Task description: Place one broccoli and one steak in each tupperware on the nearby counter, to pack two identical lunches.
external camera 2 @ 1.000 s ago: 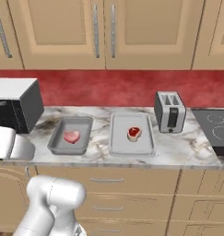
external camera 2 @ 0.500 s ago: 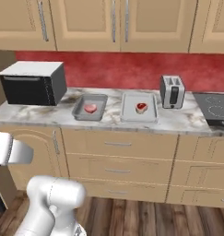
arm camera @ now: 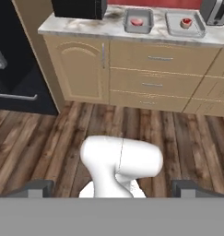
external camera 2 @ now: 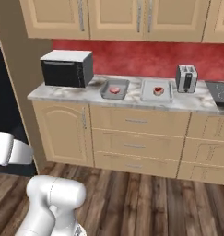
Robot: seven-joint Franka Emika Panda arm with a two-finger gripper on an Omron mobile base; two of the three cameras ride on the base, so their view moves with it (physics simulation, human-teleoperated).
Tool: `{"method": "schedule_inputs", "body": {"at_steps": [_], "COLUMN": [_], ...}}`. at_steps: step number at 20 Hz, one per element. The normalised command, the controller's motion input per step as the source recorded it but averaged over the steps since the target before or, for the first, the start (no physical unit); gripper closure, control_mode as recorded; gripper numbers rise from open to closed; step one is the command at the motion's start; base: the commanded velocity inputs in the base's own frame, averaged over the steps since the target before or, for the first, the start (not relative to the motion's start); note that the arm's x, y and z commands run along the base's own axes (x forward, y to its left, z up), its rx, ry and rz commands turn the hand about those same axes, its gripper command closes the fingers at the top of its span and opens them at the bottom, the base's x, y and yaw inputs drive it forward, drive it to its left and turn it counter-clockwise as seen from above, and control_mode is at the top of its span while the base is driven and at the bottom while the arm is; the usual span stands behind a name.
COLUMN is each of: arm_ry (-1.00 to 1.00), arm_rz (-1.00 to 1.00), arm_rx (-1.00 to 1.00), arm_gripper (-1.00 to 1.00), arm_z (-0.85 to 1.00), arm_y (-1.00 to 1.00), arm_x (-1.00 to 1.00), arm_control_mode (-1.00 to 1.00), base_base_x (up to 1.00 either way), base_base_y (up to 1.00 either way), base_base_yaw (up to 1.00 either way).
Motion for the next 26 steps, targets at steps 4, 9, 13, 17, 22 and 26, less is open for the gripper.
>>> {"method": "schedule_inputs", "body": {"at_steps": [4,9,13,17,22,26], "arm_ry": [0.0,0.0,0.0,0.0,0.0,0.0], "arm_rz": [0.0,0.0,0.0,0.0,0.0,0.0], "arm_rx": [0.0,0.0,0.0,0.0,0.0,0.0], "arm_gripper": [-1.0,-1.0,-1.0,-1.0,-1.0,-1.0], "arm_z": [0.0,0.0,0.0,0.0,0.0,0.0], "arm_y": [0.0,0.0,0.0,0.0,0.0,0.0], "arm_x": [0.0,0.0,0.0,0.0,0.0,0.0], "arm_control_mode": [1.0,1.0,1.0,1.0,1.0,1.0], "base_base_x": [-0.7,-0.14,0.21,0.35,0.36,0.36], "base_base_y": [0.79,1.0,1.0,1.0,1.0,1.0], "base_base_yaw": [0.12,0.06,0.01,0.0,0.08,0.08]}}
